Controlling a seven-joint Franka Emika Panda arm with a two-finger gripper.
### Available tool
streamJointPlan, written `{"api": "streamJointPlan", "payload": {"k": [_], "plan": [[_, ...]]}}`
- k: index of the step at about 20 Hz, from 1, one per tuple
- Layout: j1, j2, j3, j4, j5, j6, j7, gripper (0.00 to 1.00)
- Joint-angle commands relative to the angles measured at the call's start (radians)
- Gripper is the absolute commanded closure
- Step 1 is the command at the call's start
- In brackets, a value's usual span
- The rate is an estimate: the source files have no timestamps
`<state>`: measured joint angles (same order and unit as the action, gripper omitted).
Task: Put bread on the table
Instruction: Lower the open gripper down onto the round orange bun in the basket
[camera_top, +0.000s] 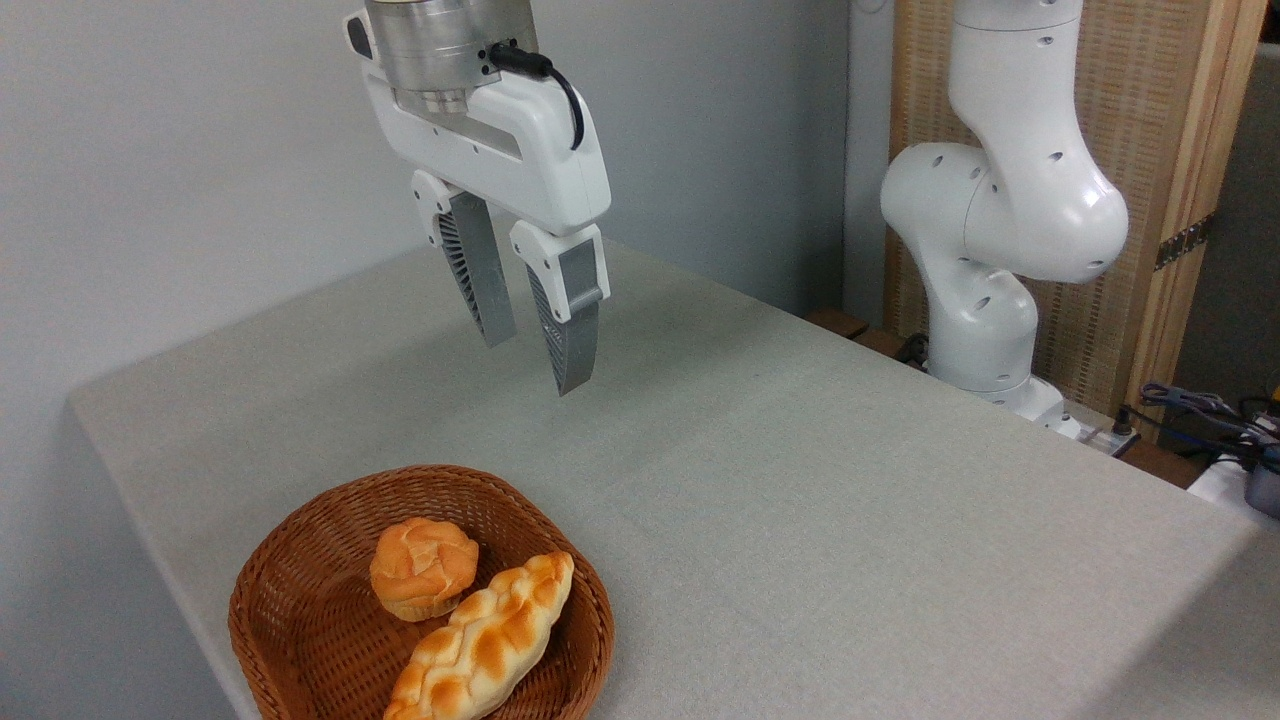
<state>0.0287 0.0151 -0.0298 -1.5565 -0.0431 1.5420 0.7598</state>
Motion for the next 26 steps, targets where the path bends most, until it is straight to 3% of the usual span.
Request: {"api": "streamJointPlan", "payload": {"k": [1,14,20,24,26], "plan": [[-0.016,-0.007,0.036,-0.005,-0.007,0.035,-0.002,0.00],[-0.007,-0.014,0.021,-0.042,-0.023,0.104,0.000,0.00],[-0.007,-0.014,-0.016,-0.177,-0.020,0.384,0.007,0.00],[-0.007,-0.011,-0.047,-0.310,-0.007,0.622,0.074,0.00],[-0.007,-0.003,-0.054,-0.359,-0.006,0.674,0.079,0.00]]}}
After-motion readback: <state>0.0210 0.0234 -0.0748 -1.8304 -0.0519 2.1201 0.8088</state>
